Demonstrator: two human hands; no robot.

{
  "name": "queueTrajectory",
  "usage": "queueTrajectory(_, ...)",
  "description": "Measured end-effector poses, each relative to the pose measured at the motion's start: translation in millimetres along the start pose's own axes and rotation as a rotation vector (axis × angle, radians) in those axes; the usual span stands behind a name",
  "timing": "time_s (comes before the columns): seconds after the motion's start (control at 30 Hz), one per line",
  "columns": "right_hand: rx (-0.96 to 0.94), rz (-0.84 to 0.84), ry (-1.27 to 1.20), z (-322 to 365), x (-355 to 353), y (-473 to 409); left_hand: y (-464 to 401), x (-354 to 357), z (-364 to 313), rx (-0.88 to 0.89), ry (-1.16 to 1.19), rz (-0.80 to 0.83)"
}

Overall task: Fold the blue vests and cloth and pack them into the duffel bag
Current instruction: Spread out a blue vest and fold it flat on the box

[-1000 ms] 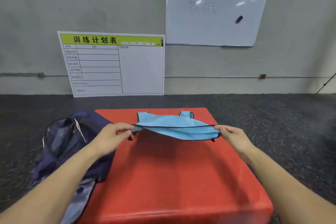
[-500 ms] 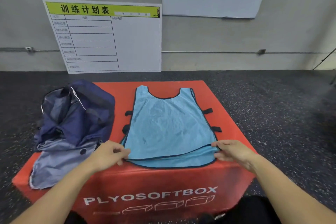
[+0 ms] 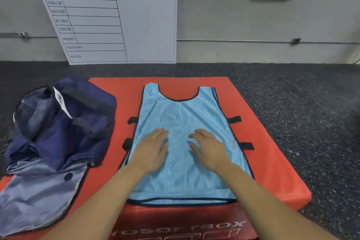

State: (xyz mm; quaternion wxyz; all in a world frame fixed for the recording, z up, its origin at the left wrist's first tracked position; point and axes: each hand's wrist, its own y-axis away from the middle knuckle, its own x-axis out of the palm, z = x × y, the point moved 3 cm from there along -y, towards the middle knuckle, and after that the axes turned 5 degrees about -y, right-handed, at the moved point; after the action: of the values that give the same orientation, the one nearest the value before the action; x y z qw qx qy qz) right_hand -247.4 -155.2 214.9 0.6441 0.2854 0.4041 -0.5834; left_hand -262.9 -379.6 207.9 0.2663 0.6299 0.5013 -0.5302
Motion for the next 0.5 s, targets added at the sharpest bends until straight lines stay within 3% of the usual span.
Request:
queueTrajectory(0.07,-0.005,0.027,0.005,1,27,-14,-5,27,5,0.002,-0.101,-0.016)
queueTrajectory(0.2,0.033,0.132,0.204,-17,53,4,20,45,41,-0.164,-0.228,0.044)
queueTrajectory(0.37,0.314,-0.053,0.282,-86,6,39,57,26,60,-0.333,-0.264,0.067)
queueTrajectory(0.5,0.338,-0.014,0.276,-104,-7,62,91,18,47,-0.372,-0.228,0.129)
